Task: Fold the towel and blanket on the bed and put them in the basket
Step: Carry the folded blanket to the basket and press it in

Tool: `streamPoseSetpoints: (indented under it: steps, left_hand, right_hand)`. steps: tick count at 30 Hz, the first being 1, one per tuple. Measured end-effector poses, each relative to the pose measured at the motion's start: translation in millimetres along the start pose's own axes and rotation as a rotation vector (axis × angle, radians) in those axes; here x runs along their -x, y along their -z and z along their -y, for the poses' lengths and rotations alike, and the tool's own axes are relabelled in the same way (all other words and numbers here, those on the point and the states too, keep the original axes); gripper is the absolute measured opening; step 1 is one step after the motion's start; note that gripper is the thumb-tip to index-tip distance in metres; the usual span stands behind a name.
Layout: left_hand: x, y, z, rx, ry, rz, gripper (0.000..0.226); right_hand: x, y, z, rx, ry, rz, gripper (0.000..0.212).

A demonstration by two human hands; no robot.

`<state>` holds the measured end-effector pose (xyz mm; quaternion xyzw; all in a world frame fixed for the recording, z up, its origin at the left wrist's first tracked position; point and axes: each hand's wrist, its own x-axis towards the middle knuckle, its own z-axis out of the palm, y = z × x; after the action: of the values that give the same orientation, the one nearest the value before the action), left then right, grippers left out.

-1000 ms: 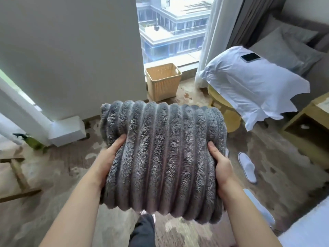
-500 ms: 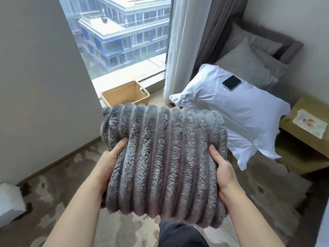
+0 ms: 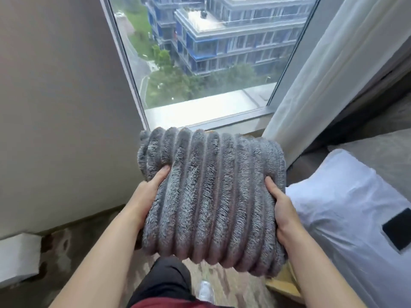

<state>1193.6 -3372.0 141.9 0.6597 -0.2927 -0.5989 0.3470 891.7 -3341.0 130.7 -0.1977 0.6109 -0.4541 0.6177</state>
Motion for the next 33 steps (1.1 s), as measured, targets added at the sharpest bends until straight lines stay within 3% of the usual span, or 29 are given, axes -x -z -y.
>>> streamPoseSetpoints:
  steps: [5, 10, 14, 17, 23, 25, 27, 29, 33]
  left_hand:
    - [-118.1, -10.7, -41.1, 0.051, 0.050, 0.001, 0.097]
    - [-235.4, -45.2, -75.2, 0.063, 0.124, 0.127, 0.086]
    - [-316.1, -60.3, -89.8, 0.089, 0.183, 0.121, 0.107]
    - [-359.9, -65.8, -81.8, 0.122, 0.264, 0.097, 0.110]
    - [-469.4, -82.3, -14.1, 0.199, 0.308, -0.130, 0.103]
    - [-514.6, -87.6, 21.4, 0.214, 0.336, -0.207, 0.110]
    - [-562.2, -92.3, 60.6, 0.210, 0.402, -0.274, 0.118]
    - [-607.6, -95.4, 101.2, 0.190, 0.479, -0.325, 0.111]
    - [-679.9, -98.7, 174.1, 0.197, 0.563, -0.403, 0.090]
  right_hand:
    - [-121.1, -41.3, 33.9, 0.061, -0.046, -0.022, 0.071]
    - [-231.6, -52.5, 59.2, 0.065, -0.118, -0.108, 0.076]
    - [-305.3, -65.1, 83.7, 0.106, -0.182, -0.158, 0.077]
    - [-354.6, -70.1, 91.1, 0.151, -0.180, -0.138, 0.070]
    - [-513.7, -80.5, 52.1, 0.326, -0.266, -0.029, 0.101]
    - [-577.7, -85.5, 19.1, 0.389, -0.320, 0.013, 0.094]
    - [-640.0, -95.0, -16.8, 0.468, -0.362, 0.075, 0.071]
    - [-697.5, -104.3, -51.7, 0.538, -0.367, 0.096, 0.058]
    - [-771.7, -117.0, -118.9, 0.655, -0.304, 0.088, 0.073]
